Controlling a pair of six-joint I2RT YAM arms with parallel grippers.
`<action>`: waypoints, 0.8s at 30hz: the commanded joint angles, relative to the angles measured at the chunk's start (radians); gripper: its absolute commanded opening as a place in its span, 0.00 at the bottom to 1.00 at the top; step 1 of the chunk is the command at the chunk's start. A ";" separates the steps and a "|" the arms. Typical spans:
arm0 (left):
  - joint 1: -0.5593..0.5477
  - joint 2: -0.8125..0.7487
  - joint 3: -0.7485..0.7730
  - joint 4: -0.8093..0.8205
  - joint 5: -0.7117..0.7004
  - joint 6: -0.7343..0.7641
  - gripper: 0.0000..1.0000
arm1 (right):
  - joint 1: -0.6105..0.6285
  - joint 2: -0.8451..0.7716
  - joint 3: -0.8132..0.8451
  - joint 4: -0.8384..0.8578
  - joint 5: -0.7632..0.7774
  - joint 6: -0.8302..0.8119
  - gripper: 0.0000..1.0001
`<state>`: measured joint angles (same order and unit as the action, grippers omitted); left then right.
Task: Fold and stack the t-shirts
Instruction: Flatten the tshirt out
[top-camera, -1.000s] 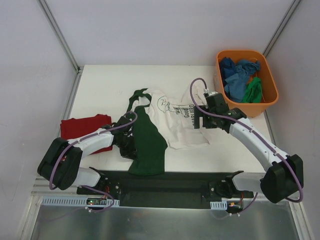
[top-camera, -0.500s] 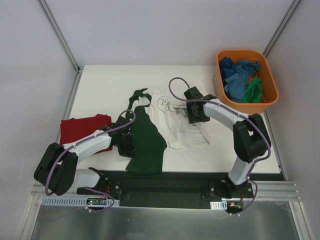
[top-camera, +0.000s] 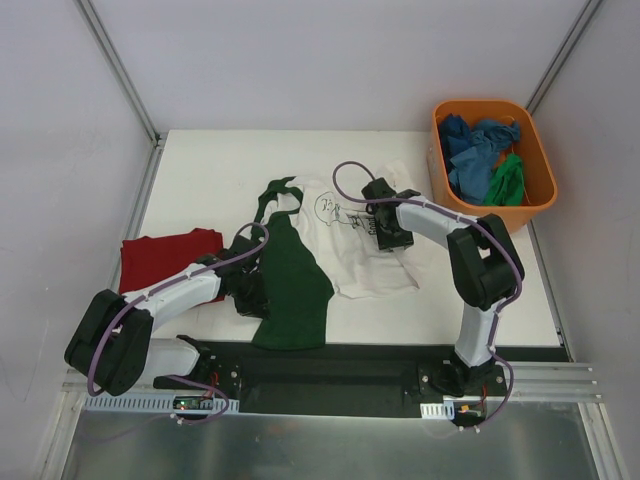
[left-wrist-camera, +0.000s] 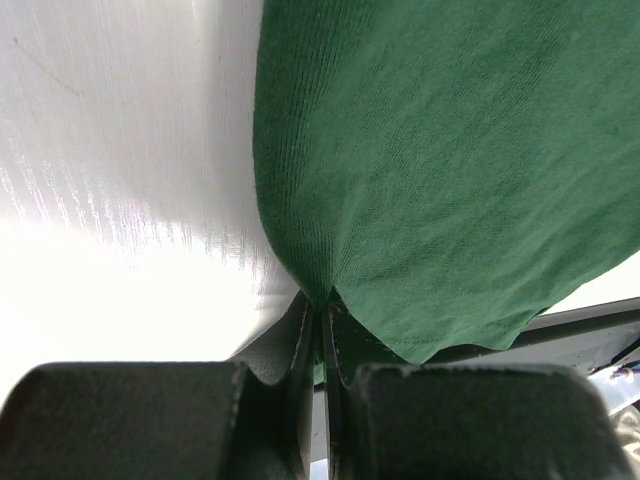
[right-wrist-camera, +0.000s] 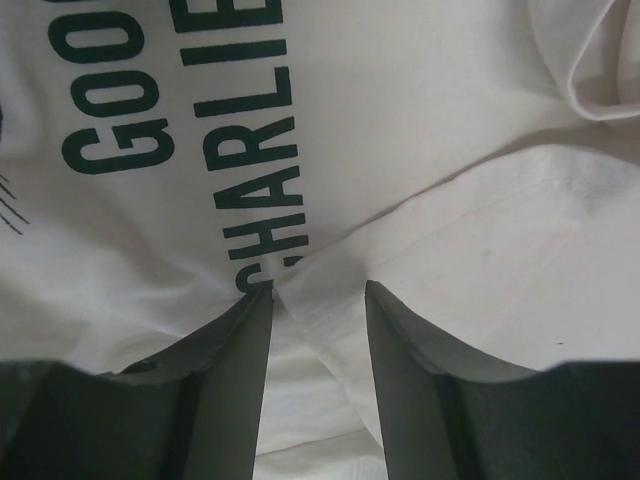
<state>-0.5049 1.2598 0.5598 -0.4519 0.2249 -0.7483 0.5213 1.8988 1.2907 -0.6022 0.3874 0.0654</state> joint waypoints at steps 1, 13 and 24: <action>-0.007 -0.028 -0.006 -0.010 -0.015 -0.016 0.00 | -0.015 0.003 0.002 -0.001 0.045 0.043 0.44; -0.007 -0.007 -0.005 -0.010 -0.010 -0.017 0.00 | -0.066 -0.030 -0.050 -0.005 0.058 0.070 0.28; -0.007 -0.020 0.026 -0.014 -0.004 0.015 0.00 | -0.066 -0.116 -0.057 0.002 -0.013 0.076 0.09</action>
<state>-0.5049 1.2564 0.5598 -0.4519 0.2253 -0.7483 0.4580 1.8729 1.2327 -0.5739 0.3855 0.1223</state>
